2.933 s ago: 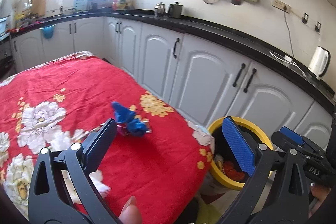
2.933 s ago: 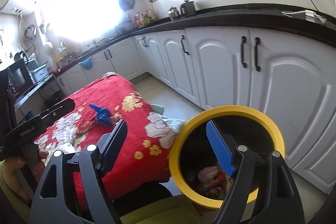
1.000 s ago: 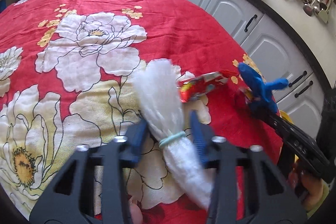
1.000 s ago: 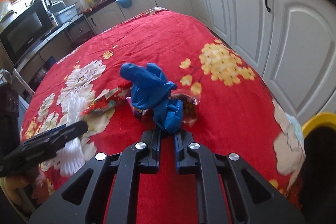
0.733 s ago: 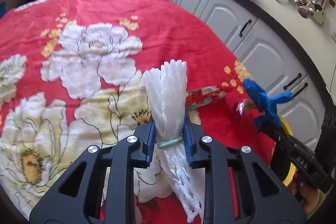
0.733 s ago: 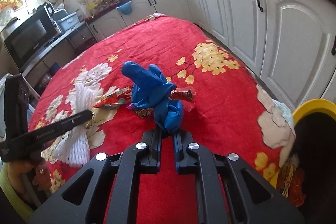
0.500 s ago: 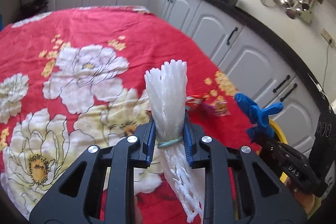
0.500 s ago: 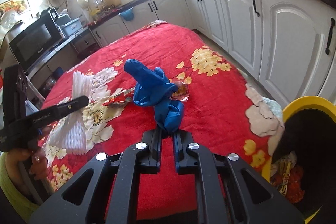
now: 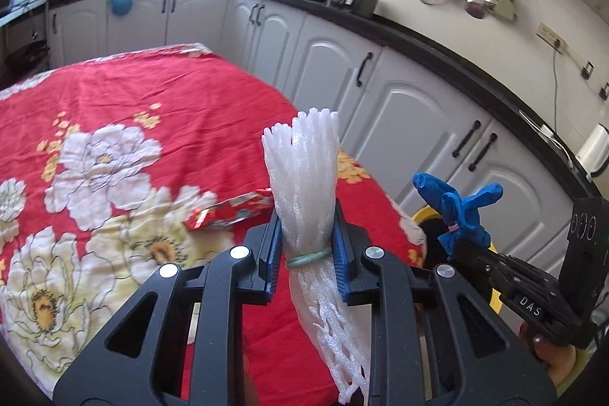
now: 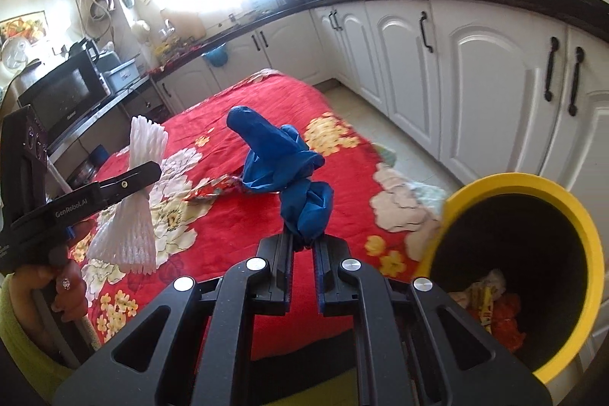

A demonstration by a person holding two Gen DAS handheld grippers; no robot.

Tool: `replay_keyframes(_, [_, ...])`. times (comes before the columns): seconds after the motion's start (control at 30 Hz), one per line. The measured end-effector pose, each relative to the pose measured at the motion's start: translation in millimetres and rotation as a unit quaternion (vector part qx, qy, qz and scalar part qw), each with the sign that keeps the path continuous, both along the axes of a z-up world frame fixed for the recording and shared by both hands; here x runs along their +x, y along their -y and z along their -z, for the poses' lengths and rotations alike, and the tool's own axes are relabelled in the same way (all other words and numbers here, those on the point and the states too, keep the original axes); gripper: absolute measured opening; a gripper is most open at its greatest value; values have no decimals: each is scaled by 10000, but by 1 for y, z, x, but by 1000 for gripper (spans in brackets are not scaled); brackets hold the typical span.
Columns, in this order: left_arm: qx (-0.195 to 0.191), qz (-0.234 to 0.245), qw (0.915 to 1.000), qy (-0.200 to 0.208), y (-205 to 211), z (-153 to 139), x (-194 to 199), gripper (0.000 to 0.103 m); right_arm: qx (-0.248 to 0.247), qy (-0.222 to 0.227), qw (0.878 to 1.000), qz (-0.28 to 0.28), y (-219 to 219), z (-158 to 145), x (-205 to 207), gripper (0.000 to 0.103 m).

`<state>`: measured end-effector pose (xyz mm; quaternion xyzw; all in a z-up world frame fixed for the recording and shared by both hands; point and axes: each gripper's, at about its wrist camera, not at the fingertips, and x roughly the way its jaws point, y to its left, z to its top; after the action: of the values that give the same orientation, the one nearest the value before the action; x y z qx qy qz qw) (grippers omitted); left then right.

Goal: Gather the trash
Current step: 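Carry the blue glove and white bundle over the yellow-rimmed bin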

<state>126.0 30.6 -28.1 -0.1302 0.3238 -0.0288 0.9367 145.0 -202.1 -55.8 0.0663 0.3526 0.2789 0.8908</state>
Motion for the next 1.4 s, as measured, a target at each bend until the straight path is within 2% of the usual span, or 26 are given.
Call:
replay_keyframes(0.4, [55,431,9988,233,48,-12,9,17,105,88,9985,523,56,-4,-12,9])
replay_keyframes(0.77, [137,829,9957,393,100,-15,27,17,186,3,9950,982,100,6,-11,9])
replay_keyframes(1.4, [277,1436,9887,330,181,3,63,17,200,-367,9854,1653,158,41,-16,9])
